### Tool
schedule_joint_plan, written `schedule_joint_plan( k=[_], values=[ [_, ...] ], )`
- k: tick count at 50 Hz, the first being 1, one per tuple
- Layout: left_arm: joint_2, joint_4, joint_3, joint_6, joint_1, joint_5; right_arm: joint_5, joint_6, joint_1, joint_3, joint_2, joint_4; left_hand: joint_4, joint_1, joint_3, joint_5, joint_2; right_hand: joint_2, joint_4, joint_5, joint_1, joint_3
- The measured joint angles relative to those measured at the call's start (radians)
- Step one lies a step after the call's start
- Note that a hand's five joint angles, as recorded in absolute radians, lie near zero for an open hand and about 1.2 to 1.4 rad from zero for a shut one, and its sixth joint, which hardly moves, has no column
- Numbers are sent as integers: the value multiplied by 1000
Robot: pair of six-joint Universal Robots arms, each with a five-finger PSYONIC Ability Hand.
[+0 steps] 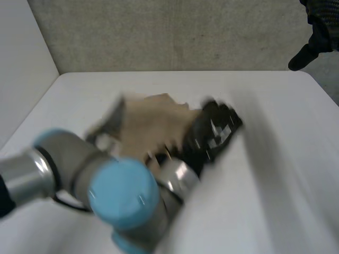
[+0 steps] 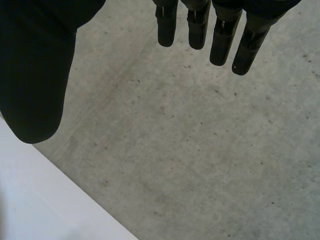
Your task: Fold the shorts.
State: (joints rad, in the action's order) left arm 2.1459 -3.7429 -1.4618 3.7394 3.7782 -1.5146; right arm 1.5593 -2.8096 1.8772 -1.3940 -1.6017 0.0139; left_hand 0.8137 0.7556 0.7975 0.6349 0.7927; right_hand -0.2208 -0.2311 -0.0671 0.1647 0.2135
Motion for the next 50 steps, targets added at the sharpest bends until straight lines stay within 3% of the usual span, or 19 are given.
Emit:
schedule_joint_plan(
  k=[2,3,4,5,9,18,24,34,40,50],
  values=[
    [-2,21,-36,13,-46,0,0,0,-1,-2,0,1,-311,-344,-286,-314,-289,0,0,0,0,0],
    [-10,27,-47,20,-61,0,-1,0,-1,-2,0,1,-311,-344,-286,-314,-289,0,0,0,0,0],
    [-29,36,-62,33,-79,-3,-1,0,-1,-3,0,1,-492,-494,-465,-497,-475,0,0,0,0,0],
    [-47,41,-70,43,-88,-5,-1,0,0,-4,0,0,-545,-517,-520,-552,-523,0,0,0,0,0],
    [-105,50,-81,67,-82,-10,-2,0,4,-6,2,0,-569,-517,-548,-576,-547,0,0,0,0,0],
    [-235,106,-95,69,98,-57,-12,3,18,-14,31,-17,-569,-517,-548,-576,-547,0,0,0,0,0],
    [-282,296,-131,-82,203,-148,-32,4,20,-15,74,-53,-568,-514,-548,-573,-547,0,0,0,0,0],
    [-349,659,-198,-521,221,-174,-37,4,20,-17,98,-62,-555,-497,-537,-541,-524,0,0,0,0,0],
    [-395,683,-258,-643,189,-171,-38,5,21,-26,106,-61,-446,-392,-432,-438,-426,0,0,0,0,0],
    [-408,653,-303,-652,124,-177,-43,15,61,-50,111,-73,-436,-392,-420,-427,-415,0,0,0,0,0]
  ],
)
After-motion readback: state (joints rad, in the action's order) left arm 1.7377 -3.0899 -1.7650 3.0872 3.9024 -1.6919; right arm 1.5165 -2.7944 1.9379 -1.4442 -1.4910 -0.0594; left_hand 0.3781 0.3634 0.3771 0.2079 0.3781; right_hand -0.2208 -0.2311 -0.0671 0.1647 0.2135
